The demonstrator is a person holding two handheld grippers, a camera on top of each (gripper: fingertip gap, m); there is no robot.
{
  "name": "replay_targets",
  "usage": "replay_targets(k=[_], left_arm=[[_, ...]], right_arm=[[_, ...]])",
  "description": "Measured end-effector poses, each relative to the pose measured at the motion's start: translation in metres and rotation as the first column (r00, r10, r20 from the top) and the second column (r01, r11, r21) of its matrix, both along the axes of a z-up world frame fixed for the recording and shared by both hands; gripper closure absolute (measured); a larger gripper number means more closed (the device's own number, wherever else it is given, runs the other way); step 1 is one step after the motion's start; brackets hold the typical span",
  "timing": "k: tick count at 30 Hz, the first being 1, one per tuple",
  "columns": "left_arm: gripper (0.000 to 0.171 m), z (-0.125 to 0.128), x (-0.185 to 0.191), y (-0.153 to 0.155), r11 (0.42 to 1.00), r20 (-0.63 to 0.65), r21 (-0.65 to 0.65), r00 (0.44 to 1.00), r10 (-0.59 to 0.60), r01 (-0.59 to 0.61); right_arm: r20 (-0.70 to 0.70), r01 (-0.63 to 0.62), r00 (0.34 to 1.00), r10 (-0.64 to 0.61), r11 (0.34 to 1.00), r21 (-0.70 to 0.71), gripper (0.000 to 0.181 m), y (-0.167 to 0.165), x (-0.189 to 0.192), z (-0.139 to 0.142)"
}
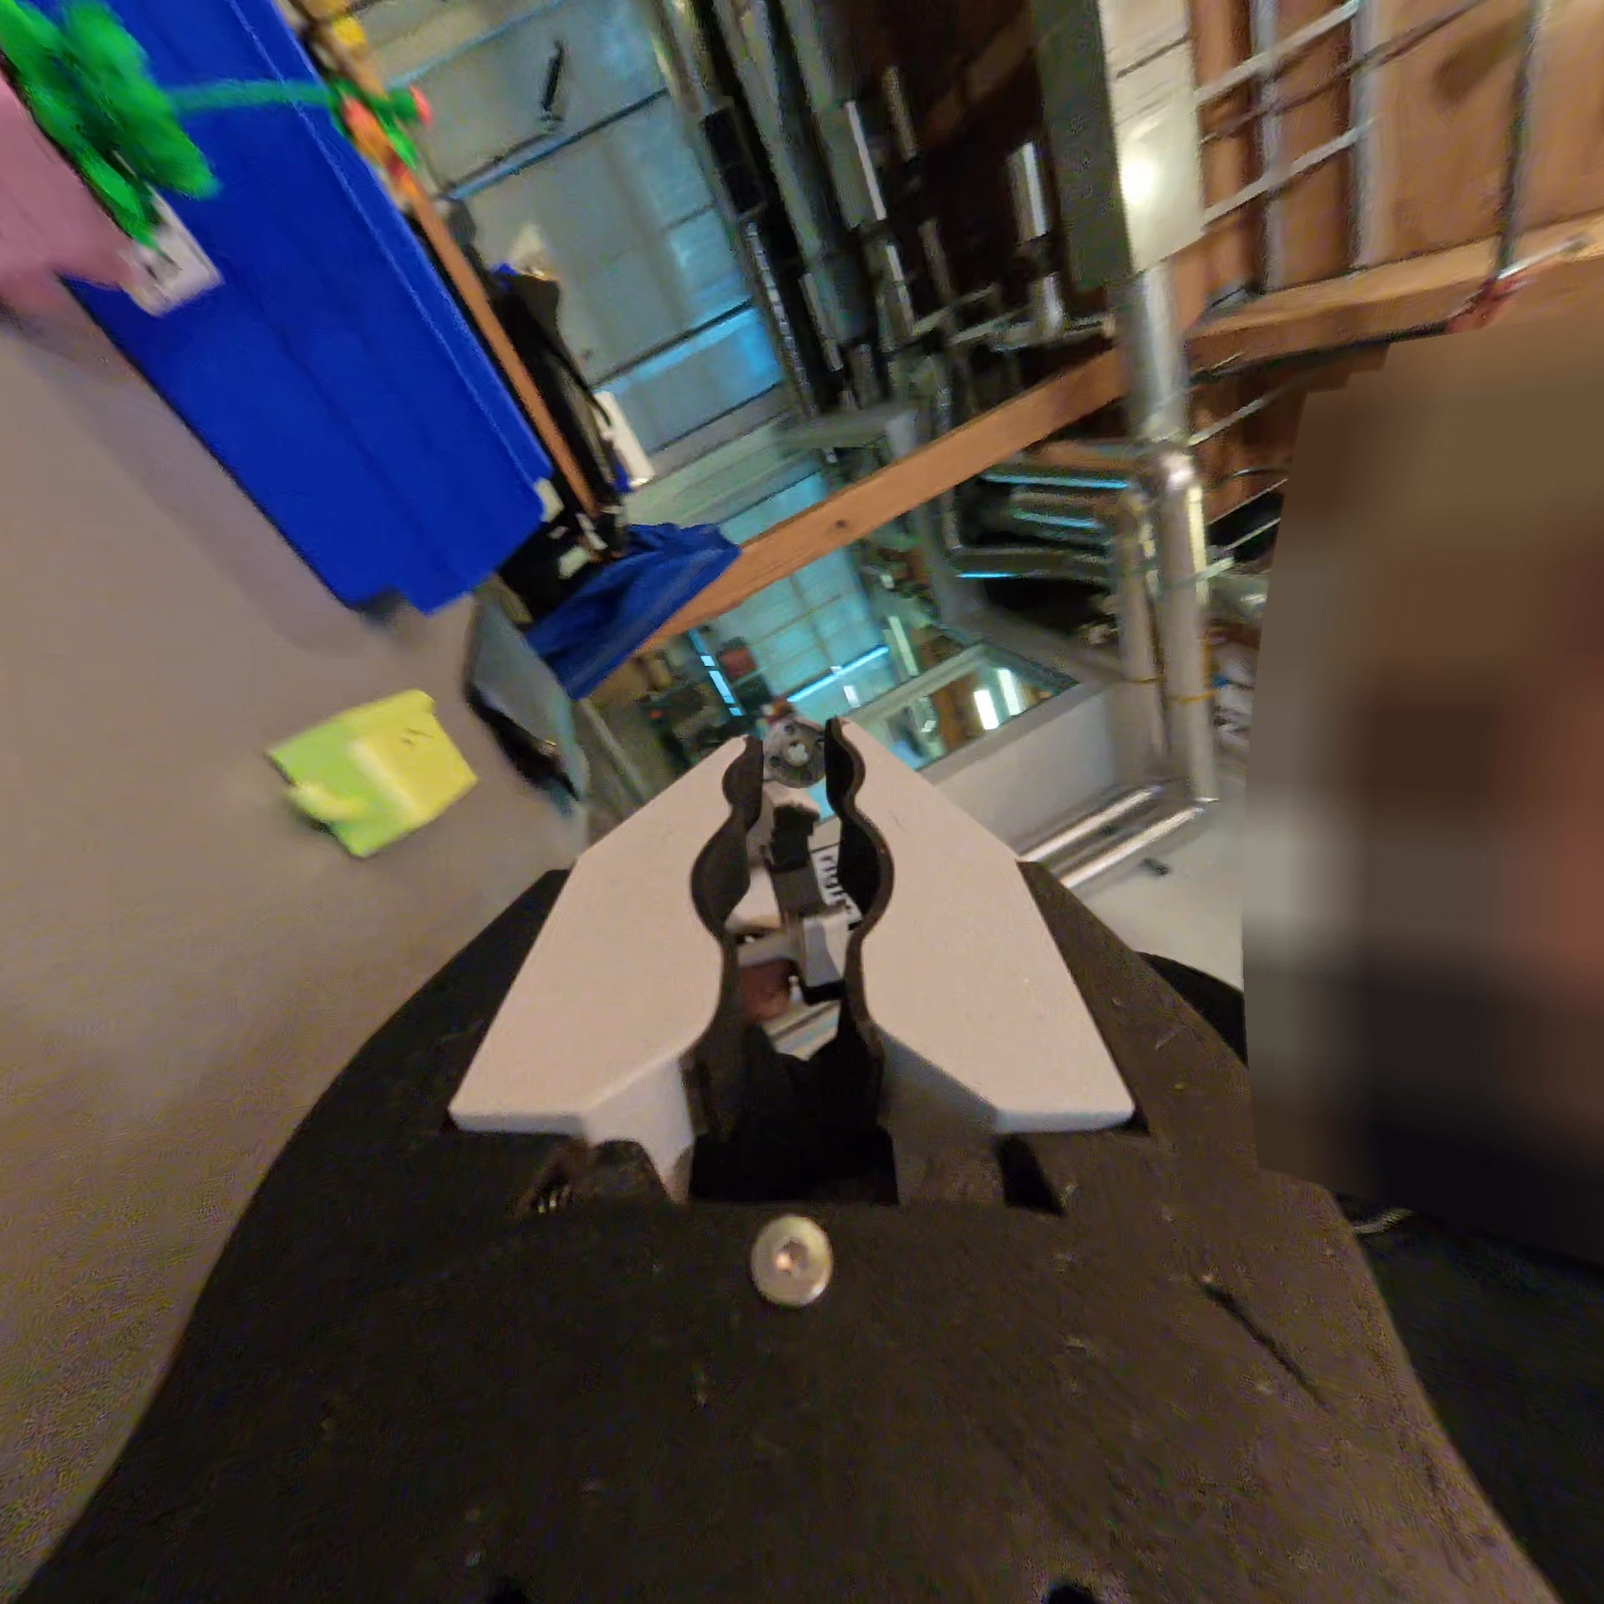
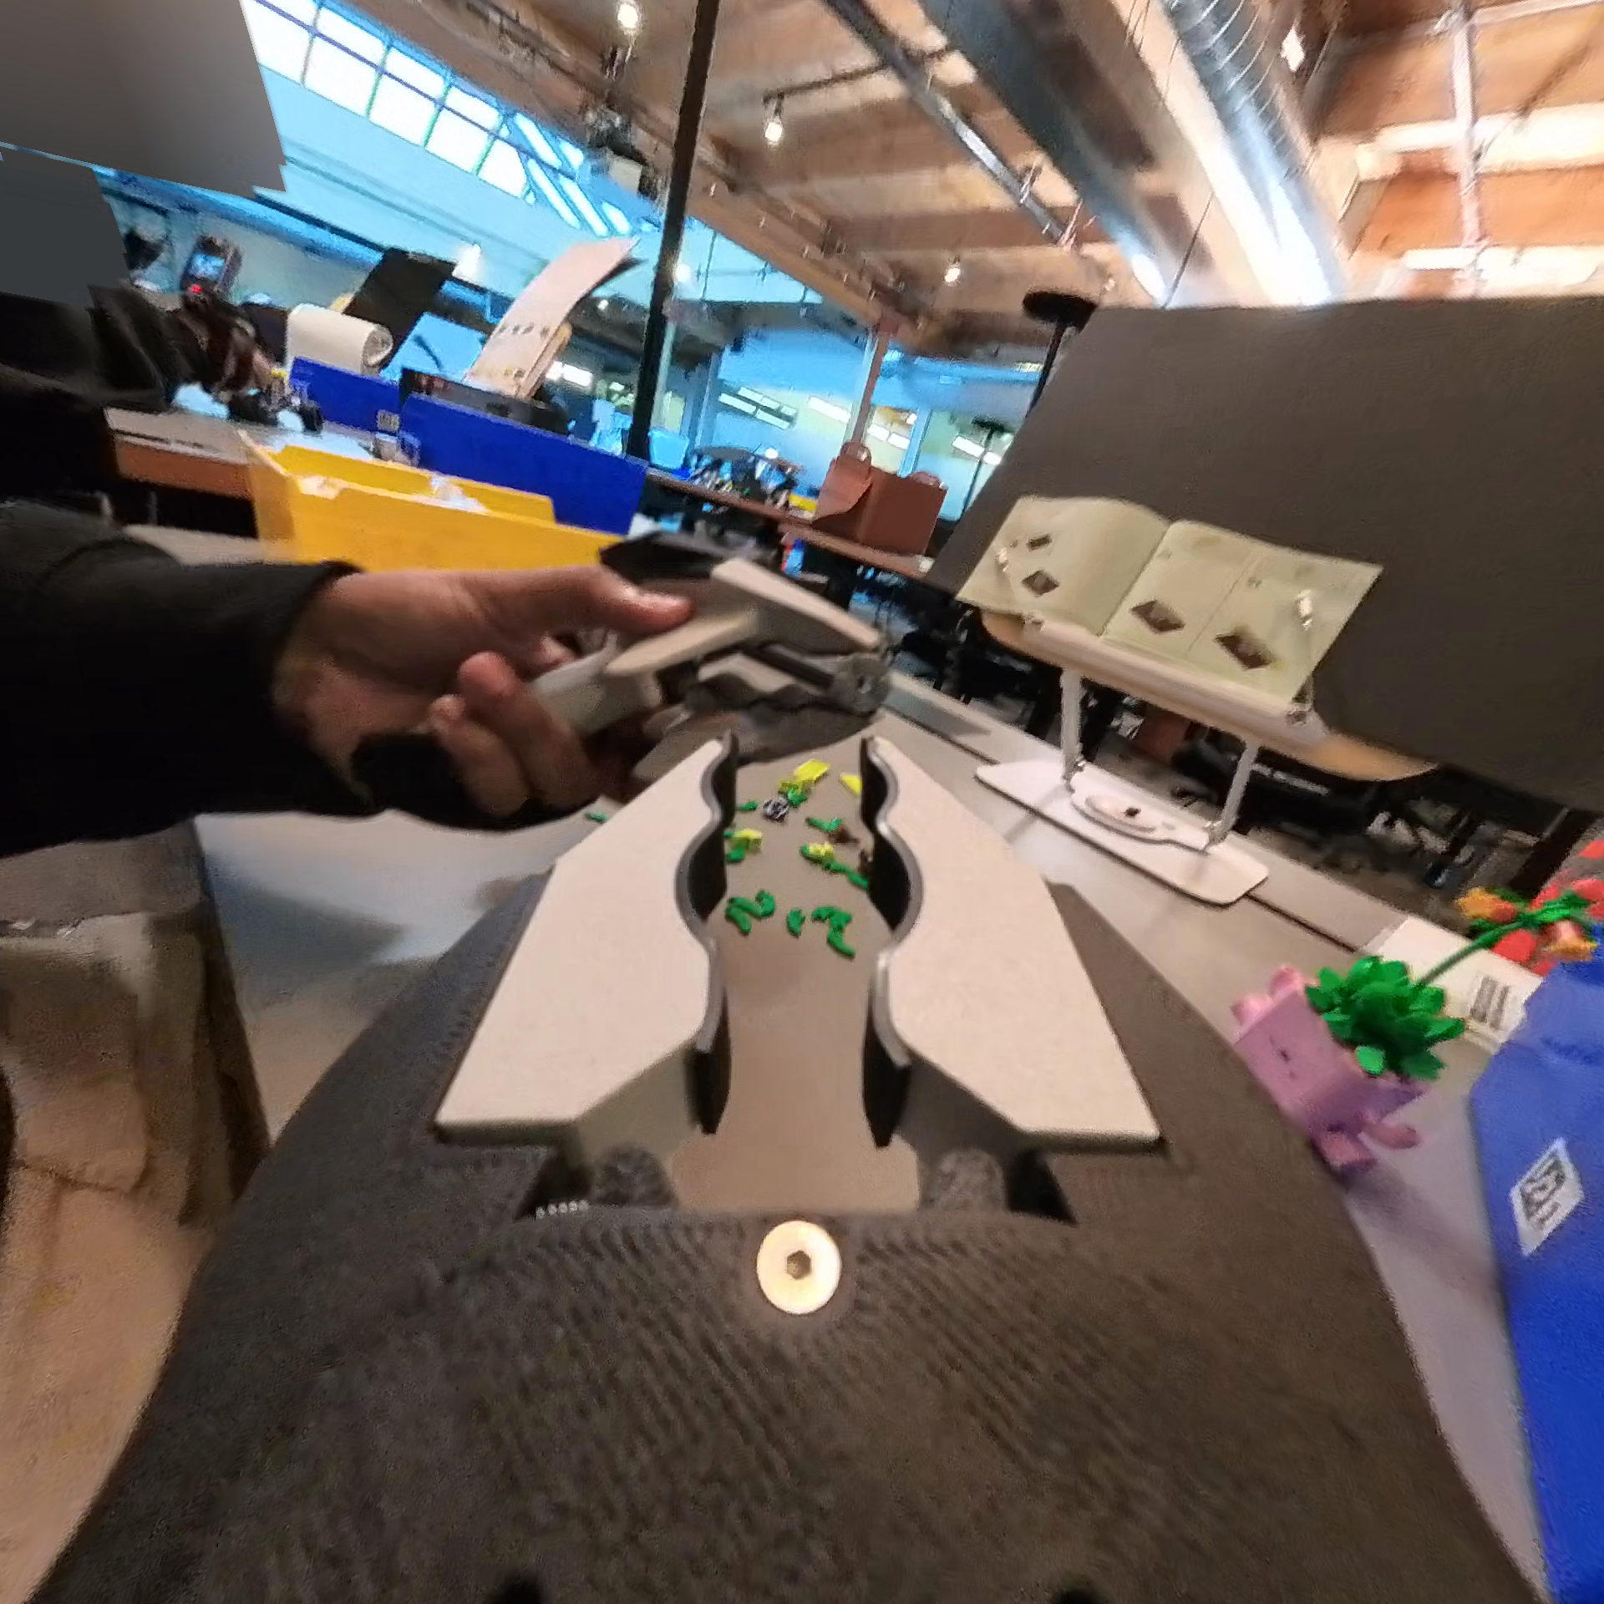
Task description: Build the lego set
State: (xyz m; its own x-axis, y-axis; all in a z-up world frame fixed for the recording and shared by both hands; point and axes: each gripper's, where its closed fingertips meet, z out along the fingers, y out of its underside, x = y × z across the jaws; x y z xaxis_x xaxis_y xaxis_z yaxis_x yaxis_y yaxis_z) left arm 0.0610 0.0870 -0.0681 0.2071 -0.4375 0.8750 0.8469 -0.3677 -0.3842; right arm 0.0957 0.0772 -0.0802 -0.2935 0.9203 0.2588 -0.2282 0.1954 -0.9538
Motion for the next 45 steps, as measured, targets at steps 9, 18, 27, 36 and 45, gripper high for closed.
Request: replay_targets(k=[9,18,27,36,45], left_arm=[[0.16,0.009,0.053,-0.007,0.986,0.14,0.062,0.977,-0.163,0.156],[0.159,0.002,0.054,-0.013,0.984,0.117,0.039,0.977,-0.178,0.175],[0.142,-0.04,-0.006,-0.056,0.982,-0.495,-0.061,0.86,0.124,-0.176],[0.118,-0.117,-0.011,-0.079,0.924,-0.917,-0.22,0.389,-0.087,-0.313],[0.12,-0.118,-0.003,-0.074,0.934,-0.967,-0.165,0.24,-0.09,-0.316]], right_arm=[[-0.073,0.019,0.997,-0.016,0.999,0.04,0.163,-0.006,0.015,0.02],[-0.004,-0.034,0.999,0.034,0.999,0.036,0.169,-0.011,0.013,0.011],[0.55,0.049,0.833,-0.061,0.998,0.037,0.168,0.002,-0.02,-0.068],[0.847,0.045,0.529,-0.041,0.999,0.02,0.168,-0.018,-0.005,-0.131],[0.819,-0.054,0.57,-0.063,0.992,0.114,0.147,-0.02,0.005,-0.125]])
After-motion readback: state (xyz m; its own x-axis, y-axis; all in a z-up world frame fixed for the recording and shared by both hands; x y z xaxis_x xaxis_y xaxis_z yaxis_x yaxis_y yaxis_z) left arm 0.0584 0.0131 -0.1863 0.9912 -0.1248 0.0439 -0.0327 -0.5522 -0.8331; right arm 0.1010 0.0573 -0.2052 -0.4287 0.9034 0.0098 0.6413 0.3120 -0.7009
